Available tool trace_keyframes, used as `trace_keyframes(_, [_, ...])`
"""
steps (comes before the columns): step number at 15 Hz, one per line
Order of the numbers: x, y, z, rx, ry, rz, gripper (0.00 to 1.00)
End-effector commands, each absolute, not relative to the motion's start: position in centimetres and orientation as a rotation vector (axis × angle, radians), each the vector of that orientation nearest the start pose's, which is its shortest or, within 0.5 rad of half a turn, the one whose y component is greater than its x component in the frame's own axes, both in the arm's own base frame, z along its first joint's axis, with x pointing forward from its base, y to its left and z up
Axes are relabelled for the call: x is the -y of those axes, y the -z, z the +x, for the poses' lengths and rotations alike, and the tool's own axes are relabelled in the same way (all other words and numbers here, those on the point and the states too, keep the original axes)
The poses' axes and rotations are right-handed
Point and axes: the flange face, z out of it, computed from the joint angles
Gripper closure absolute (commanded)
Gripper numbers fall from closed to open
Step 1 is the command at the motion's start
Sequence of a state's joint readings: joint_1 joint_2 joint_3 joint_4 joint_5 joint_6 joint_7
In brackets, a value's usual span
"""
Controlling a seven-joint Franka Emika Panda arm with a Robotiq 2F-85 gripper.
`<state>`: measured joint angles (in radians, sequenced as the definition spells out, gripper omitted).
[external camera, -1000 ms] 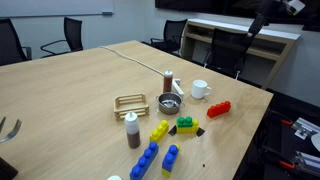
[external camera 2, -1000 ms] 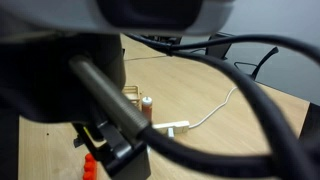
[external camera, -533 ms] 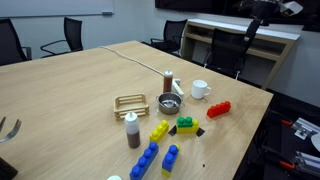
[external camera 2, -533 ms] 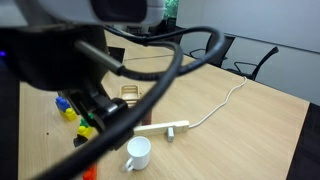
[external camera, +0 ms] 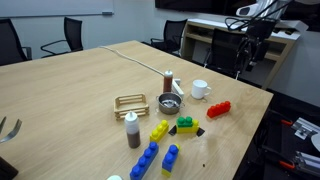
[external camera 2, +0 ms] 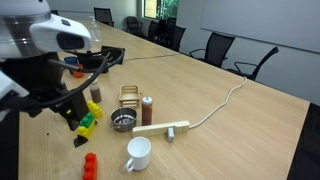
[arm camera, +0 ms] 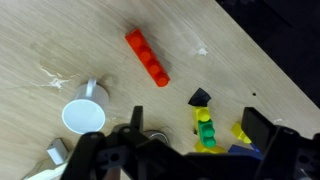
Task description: Put the blue-yellow building block on top of the orange building block
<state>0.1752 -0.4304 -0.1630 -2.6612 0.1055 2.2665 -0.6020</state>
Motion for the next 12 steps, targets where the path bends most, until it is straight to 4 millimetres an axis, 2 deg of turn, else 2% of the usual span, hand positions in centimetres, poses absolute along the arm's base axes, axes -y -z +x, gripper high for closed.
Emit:
trace_keyframes(1, [-1.0, -38.0, 38.9, 0.829, 0.105, -2.888, 0.00])
trace_keyframes(6, [-0.8, -38.0, 39.0, 0.824, 0.106, -2.890, 0.00])
trace_keyframes(8, [-1.6, -37.9, 39.5, 0.877, 0.092, -2.884, 0.00])
trace_keyframes(10, [-4.4, -37.2, 39.7, 0.995, 0.038, -2.853, 0.00])
trace_keyframes(12, [-8.6, -35.8, 39.5, 1.186, -0.021, -2.810, 0.00])
